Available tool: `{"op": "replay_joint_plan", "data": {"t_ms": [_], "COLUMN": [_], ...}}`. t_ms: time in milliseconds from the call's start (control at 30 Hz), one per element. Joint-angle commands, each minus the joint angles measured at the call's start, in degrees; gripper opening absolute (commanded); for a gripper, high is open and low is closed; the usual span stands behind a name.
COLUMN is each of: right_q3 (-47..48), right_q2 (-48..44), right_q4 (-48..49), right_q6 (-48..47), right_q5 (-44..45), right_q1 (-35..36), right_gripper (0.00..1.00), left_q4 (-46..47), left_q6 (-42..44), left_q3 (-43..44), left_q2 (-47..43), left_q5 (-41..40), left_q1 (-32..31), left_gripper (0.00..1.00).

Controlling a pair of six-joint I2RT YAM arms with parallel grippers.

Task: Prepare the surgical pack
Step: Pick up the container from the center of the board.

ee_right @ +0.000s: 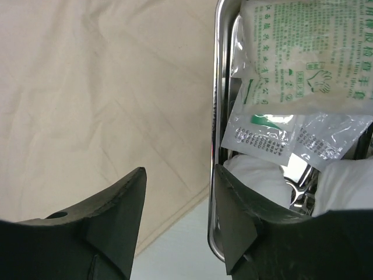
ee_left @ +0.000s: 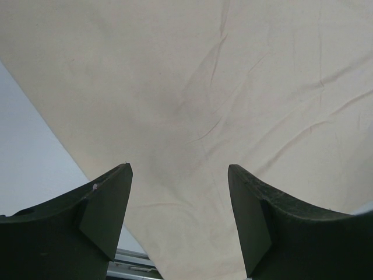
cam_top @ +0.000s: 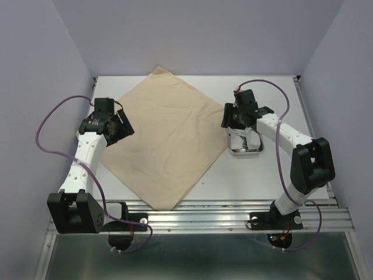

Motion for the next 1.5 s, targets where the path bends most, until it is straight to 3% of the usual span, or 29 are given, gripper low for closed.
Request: {"op": "replay_joint_plan", "data": {"t_ms": [0, 267, 400, 600, 733, 767, 800, 1100, 1467], "right_q3": [4.2, 6.6, 6.2, 6.9, 7.4, 7.6, 7.7, 10.0, 16.7], "right_q2": [5.9, 11.7, 12.6, 14.9, 15.7, 15.8, 15.8, 13.3, 13.6], "right_q4": [-1.7, -1.3, -0.4, 0.0, -0.3, -0.4, -0.5, -1.7, -4.7], "right_q6": [-1.1, -1.6, -1.4, -1.6, -1.7, -1.7, -1.7, -1.9, -0.4], "right_q5": [7.2, 9.9, 9.6, 9.1, 9.2, 9.4, 9.7, 10.8, 11.4], "right_q1": [1.7, 3.8, 4.3, 4.3, 4.3, 4.3, 4.3, 6.2, 11.1], "right_gripper": [0.55, 0.45, 0.19, 0.17, 0.15, 0.04, 0.01, 0.01, 0.01], "left_q4": [0.7, 0.4, 1.5, 7.0, 11.4, 13.0, 14.0, 17.6, 21.7], "left_q6": [0.0, 0.1, -0.1, -1.6, -4.1, -5.2, -5.8, -10.7, -13.3], "left_q3": [1.0, 0.7, -0.9, -6.2, -7.7, -7.7, -7.6, -1.5, -0.3], "left_q2": [-0.4, -1.0, -1.0, 2.0, 5.5, 6.6, 9.2, 28.2, 36.9], "left_q5": [-0.6, -1.0, -1.1, 1.3, 2.6, 2.6, 2.1, -3.7, 0.7], "left_q1": [0.2, 0.2, 0.2, 0.0, -3.6, -5.2, -6.1, -17.6, -25.1], "left_gripper": [0.78, 0.78, 0.78, 0.76, 0.76, 0.76, 0.75, 0.75, 0.75]}}
